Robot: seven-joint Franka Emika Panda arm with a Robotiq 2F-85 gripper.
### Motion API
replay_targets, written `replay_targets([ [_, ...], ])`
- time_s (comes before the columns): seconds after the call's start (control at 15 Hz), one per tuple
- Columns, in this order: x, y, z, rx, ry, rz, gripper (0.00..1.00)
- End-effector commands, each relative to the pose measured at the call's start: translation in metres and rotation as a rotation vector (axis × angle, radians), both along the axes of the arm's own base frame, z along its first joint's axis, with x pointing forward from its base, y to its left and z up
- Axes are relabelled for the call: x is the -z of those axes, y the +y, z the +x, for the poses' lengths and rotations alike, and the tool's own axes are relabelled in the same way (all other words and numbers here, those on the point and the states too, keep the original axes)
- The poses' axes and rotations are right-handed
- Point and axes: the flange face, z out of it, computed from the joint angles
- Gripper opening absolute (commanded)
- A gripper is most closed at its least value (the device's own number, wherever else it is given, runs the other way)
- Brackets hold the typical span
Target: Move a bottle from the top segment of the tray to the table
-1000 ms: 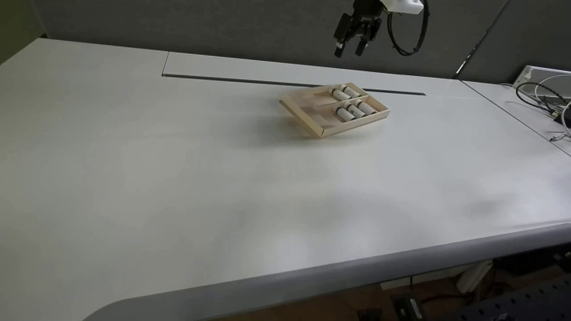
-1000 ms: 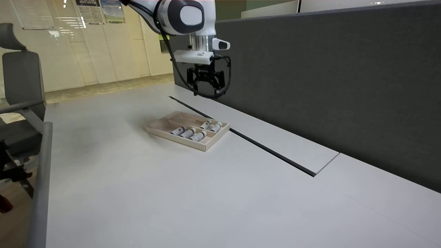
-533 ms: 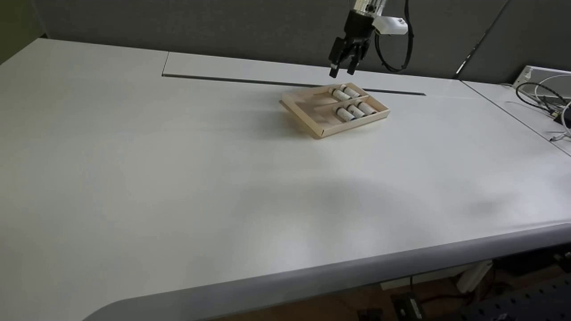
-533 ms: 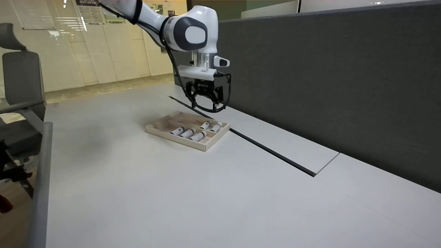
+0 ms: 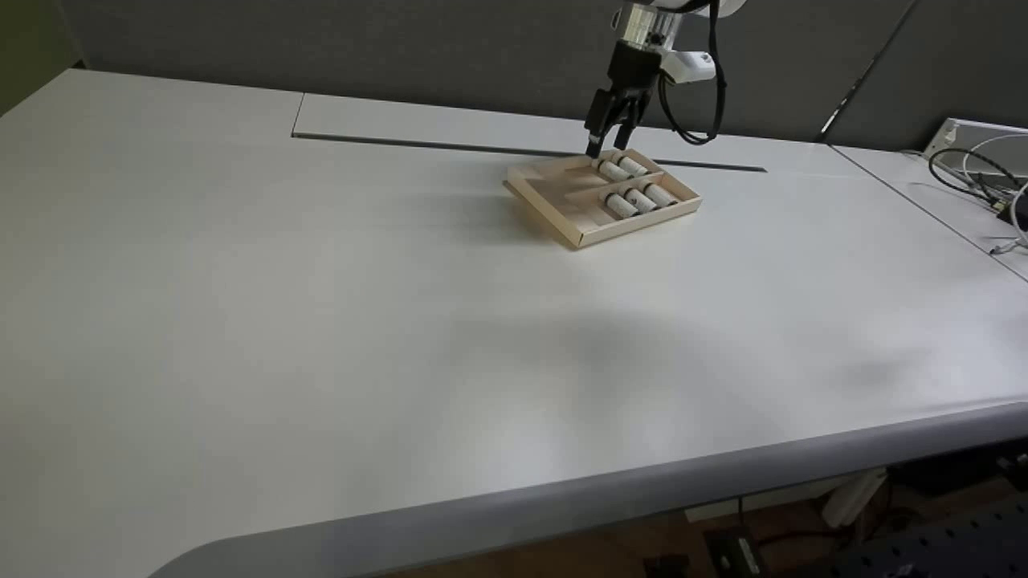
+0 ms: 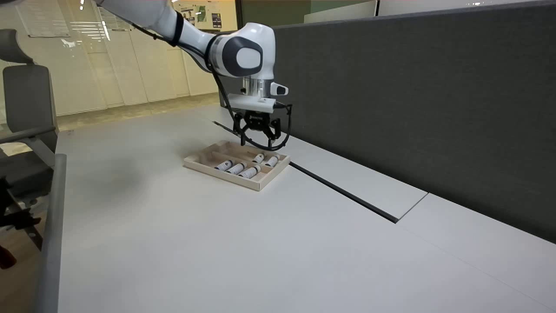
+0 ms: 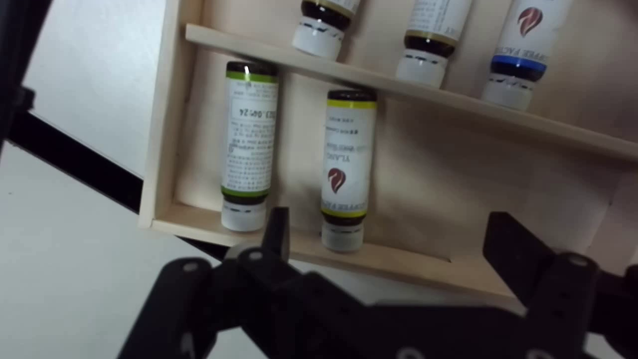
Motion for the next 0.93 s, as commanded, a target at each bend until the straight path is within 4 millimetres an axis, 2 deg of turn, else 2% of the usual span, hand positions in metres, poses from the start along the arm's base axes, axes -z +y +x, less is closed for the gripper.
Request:
replay_targets([
  [0.0,0.006,0.005,0.004,-0.03,0.019,-0.013,1.0],
  [0.2,0.016,0.008,0.001,-0.042,0.045,-0.021,1.0],
  [0.27,0.018,0.008,0.001,-0.044,0.05,-0.021,0.75],
  [0.33,0.019,0.009,0.001,-0.047,0.054,-0.021,0.74],
  [0.87,0.013,0.003,0.005,-0.024,0.051,-0.027,0.19],
])
